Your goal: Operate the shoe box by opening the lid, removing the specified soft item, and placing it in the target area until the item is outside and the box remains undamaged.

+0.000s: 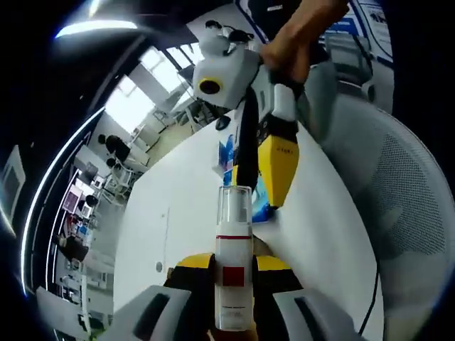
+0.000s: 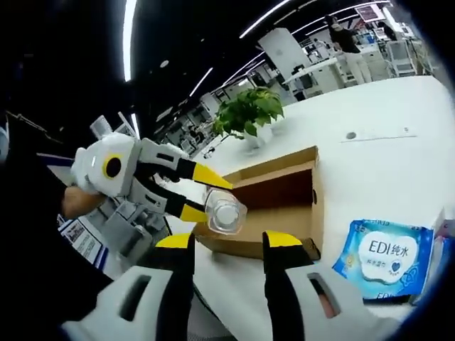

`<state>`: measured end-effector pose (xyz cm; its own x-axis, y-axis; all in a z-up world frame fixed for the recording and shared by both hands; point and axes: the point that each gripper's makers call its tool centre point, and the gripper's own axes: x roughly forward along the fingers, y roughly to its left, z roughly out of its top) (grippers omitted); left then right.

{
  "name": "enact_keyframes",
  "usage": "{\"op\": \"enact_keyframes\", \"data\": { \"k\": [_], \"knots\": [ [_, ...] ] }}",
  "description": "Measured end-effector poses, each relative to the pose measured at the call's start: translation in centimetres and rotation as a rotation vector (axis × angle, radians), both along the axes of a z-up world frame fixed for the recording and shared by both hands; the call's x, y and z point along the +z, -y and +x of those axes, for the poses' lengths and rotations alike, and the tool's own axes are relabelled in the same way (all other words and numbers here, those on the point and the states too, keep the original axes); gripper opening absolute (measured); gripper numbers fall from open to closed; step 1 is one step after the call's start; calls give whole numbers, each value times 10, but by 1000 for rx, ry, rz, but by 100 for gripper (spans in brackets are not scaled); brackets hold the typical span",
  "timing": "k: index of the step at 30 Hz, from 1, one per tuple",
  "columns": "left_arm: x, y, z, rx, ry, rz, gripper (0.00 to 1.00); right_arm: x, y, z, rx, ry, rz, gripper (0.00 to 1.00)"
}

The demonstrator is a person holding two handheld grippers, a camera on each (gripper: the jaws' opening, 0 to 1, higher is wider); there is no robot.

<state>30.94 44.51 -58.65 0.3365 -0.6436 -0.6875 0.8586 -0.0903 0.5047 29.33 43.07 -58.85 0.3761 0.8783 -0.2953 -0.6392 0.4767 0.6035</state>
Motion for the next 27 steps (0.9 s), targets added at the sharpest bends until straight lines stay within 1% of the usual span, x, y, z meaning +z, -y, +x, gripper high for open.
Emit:
{"op": "enact_keyframes", "data": {
  "k": [2, 4, 6, 8, 11, 21, 27],
  "knots": [
    [3, 5, -3, -25, 16, 3, 19, 3, -1, 0, 1, -2, 16, 35],
    [3, 9, -4, -57, 48, 25, 19, 7, -3, -1, 8, -4, 35, 33],
    [1, 10, -4, -67, 54, 33, 19, 9, -3, -2, 14, -8, 42, 30],
    [3, 13, -7, -82, 60, 34, 19, 10, -3, -3, 17, -14, 48, 23],
    [3, 15, -8, -96, 75, 42, 19, 12, -5, -5, 23, -23, 67, 21],
    [-1, 15, -8, -96, 60, 40, 19, 11, -4, -5, -21, -48, 100, 21],
    [-4, 16, -12, -90, 44, 35, 19, 11, -3, -4, -46, -66, 118, 20]
  ]
}}
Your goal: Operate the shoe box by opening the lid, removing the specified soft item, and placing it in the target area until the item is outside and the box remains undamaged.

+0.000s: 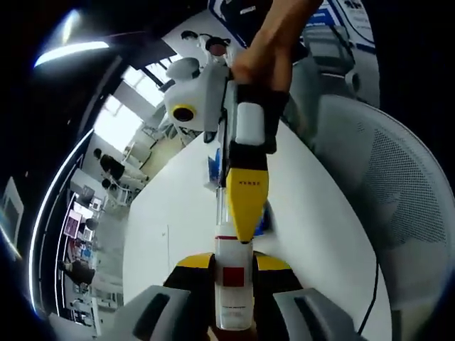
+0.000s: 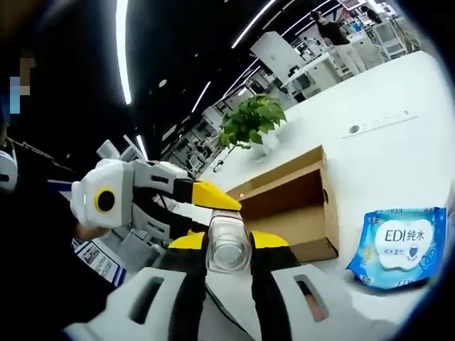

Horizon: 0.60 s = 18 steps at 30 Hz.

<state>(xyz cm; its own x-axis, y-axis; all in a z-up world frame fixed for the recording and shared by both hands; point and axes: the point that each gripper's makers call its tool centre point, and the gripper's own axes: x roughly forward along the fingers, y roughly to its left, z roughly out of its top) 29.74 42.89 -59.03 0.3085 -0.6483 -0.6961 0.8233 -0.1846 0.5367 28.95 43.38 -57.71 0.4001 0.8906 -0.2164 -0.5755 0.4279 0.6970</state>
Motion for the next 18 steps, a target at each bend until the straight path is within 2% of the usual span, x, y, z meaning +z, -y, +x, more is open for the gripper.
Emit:
{"op": "enact_keyframes", "data": {
  "k": [2, 6, 18],
  "knots": [
    [0, 0, -1, 0, 1, -1, 19, -1, 0, 0, -4, -11, 4, 20],
    [-2, 1, -1, 9, -13, -10, 20, 3, 1, 1, -51, -107, 77, 19],
    [-12, 2, -5, -15, -12, 11, 22, -2, 1, -2, -54, -160, 74, 19]
  ]
}}
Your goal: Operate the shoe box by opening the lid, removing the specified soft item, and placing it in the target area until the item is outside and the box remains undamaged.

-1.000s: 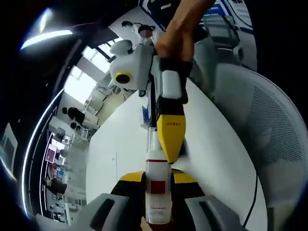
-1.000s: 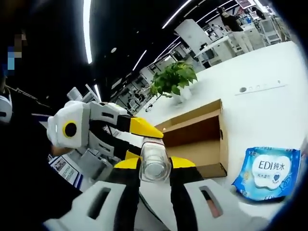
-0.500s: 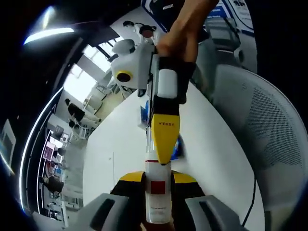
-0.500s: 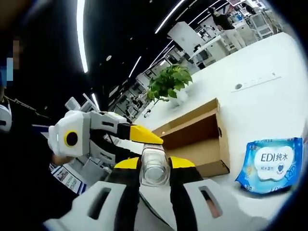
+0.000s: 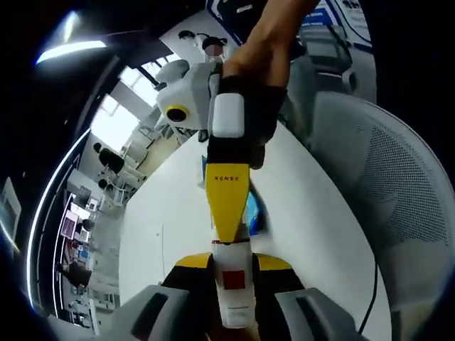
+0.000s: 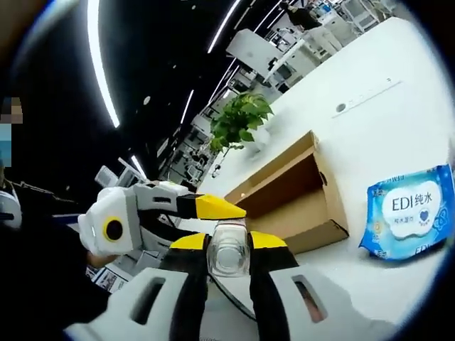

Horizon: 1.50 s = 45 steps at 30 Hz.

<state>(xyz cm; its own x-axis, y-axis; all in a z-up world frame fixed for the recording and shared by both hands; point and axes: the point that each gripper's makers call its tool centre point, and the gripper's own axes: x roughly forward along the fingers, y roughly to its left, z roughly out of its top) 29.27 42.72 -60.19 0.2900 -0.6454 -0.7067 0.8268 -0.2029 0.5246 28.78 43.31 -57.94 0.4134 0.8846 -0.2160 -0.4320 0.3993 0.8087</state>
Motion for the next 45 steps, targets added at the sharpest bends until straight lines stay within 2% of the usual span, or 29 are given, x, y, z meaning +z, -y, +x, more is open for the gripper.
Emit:
{"op": "enact_keyframes", "data": {
  "k": [3, 9, 13, 17, 19, 21, 26, 32, 38, 41, 45],
  "knots": [
    [-2, -1, 1, 0, 3, 9, 23, 1, 1, -1, -4, -21, 30, 19],
    [-5, -4, 2, 1, 6, 22, 25, -2, 3, -2, -8, -43, 35, 18],
    [-1, -6, 4, 25, -11, -4, 28, -5, 9, -3, -15, -48, 25, 18],
    [9, -9, 7, 95, -86, -97, 31, -6, 16, -2, -29, -55, 23, 19],
    [17, -13, 9, 147, -141, -163, 32, -7, 20, -1, -37, -56, 20, 19],
    [20, -17, 14, 182, -168, -202, 33, -7, 25, 0, -45, -58, 19, 19],
    [31, -26, 20, 286, -287, -335, 34, -8, 35, 1, -64, -59, 13, 19],
    [42, -40, 26, 424, -453, -528, 36, -8, 47, 4, -92, -62, 8, 19],
    [42, -52, 29, 521, -569, -655, 37, -9, 60, 8, -107, -61, -11, 19],
    [31, -59, 29, 585, -635, -702, 41, -11, 67, 11, -117, -61, -25, 19],
    [20, -68, 26, 639, -662, -735, 43, -12, 77, 14, -128, -62, -36, 19]
  ]
}}
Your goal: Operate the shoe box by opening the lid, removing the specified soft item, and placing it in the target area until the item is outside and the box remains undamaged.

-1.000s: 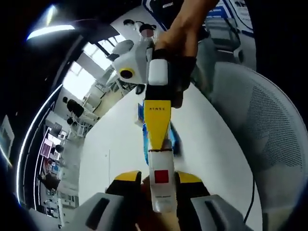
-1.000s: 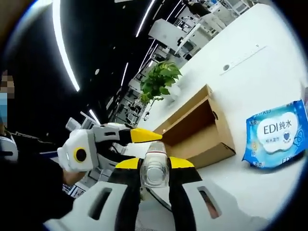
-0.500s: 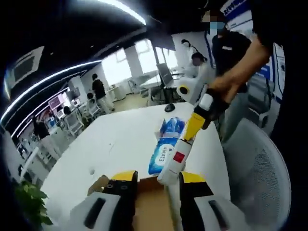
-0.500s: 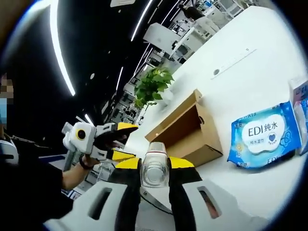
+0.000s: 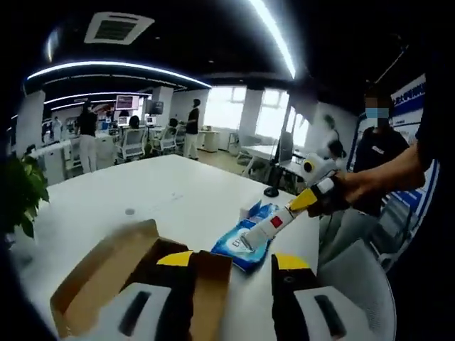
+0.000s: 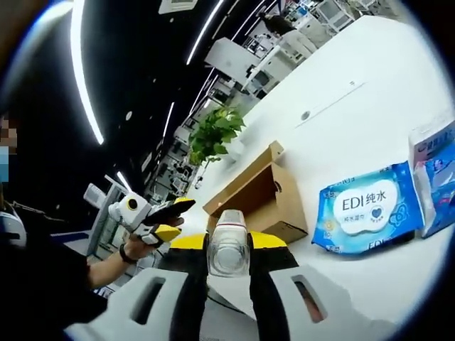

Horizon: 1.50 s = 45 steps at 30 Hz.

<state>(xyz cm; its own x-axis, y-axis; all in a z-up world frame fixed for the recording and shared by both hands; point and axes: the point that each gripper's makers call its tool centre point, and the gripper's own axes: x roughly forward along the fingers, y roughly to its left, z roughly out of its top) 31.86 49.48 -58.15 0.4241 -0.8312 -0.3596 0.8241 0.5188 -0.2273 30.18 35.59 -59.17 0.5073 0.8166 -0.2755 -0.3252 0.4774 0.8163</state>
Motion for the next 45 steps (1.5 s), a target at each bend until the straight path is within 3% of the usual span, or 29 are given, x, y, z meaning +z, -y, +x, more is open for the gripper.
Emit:
{"op": "enact_keyframes", "data": {
  "k": [14, 21, 28, 35, 45],
  "knots": [
    [-28, -21, -11, 81, -68, 39, 51, -5, 57, 37, -63, 5, -115, 19],
    [-31, -28, -15, 113, -87, 31, 52, -3, 89, 61, -85, 11, -186, 19],
    [-30, -31, -21, 127, -95, 32, 53, -9, 112, 84, -46, 21, -321, 19],
    [-30, -35, -24, 145, -103, 30, 53, -21, 127, 99, 148, 77, -600, 19],
    [-28, -43, -29, 177, -102, 31, 52, -25, 132, 122, 460, 197, -893, 19]
  ]
}}
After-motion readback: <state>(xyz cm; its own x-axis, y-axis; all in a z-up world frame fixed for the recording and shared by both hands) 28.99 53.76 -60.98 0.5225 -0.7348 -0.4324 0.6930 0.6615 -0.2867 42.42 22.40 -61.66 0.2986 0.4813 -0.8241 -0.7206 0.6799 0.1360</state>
